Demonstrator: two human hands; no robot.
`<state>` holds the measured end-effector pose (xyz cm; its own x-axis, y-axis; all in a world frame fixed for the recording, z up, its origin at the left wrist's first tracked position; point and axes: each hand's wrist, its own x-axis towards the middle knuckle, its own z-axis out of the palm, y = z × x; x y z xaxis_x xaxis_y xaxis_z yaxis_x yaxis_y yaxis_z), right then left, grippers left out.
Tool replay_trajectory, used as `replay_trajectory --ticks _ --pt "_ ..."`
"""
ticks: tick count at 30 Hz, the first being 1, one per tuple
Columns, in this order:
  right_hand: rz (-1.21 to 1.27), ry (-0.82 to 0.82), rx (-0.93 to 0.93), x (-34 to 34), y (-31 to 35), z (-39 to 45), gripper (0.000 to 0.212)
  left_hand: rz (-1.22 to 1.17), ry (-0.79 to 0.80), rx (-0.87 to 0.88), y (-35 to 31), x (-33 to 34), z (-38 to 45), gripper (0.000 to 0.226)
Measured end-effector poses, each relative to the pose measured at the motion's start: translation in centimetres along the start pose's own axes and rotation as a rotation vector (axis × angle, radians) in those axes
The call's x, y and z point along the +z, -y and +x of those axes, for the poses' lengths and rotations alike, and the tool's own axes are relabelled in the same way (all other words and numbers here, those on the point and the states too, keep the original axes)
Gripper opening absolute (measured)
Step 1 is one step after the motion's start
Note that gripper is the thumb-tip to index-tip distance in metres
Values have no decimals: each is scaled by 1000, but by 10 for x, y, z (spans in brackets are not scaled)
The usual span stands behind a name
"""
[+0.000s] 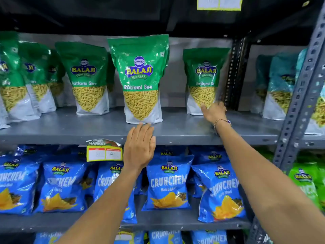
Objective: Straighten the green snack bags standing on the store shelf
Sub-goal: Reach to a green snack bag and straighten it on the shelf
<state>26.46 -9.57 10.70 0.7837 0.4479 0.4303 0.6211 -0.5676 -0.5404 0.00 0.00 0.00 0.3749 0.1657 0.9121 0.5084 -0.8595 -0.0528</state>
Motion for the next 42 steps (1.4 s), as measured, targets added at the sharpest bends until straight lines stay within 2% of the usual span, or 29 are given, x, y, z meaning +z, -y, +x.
replay_trajectory --ticks 3,5,6,7,15,24,28,35,42 --pt "139 53 39 -3 10 10 89 -8 -50 -24 5 3 1 43" --pt "250 74 35 1 -9 92 105 51 -102 -30 -24 66 34 44" --pt "264 107 47 5 -6 94 112 45 -44 -78 -21 65 38 45" --pt "268 120 64 10 -5 98 117 65 -57 -82 -20 66 39 46" --pt "317 128 198 27 6 89 138 91 -80 -27 -16 58 26 49" --pt "466 26 285 35 23 102 135 148 -169 17 -7 67 24 46" --pt "452 -38 327 35 24 103 131 157 -193 33 -5 71 23 46" --pt "486 -57 326 30 22 98 124 150 -196 29 -4 72 21 45" --pt "497 -37 302 22 20 83 128 142 -170 22 -5 70 19 44"
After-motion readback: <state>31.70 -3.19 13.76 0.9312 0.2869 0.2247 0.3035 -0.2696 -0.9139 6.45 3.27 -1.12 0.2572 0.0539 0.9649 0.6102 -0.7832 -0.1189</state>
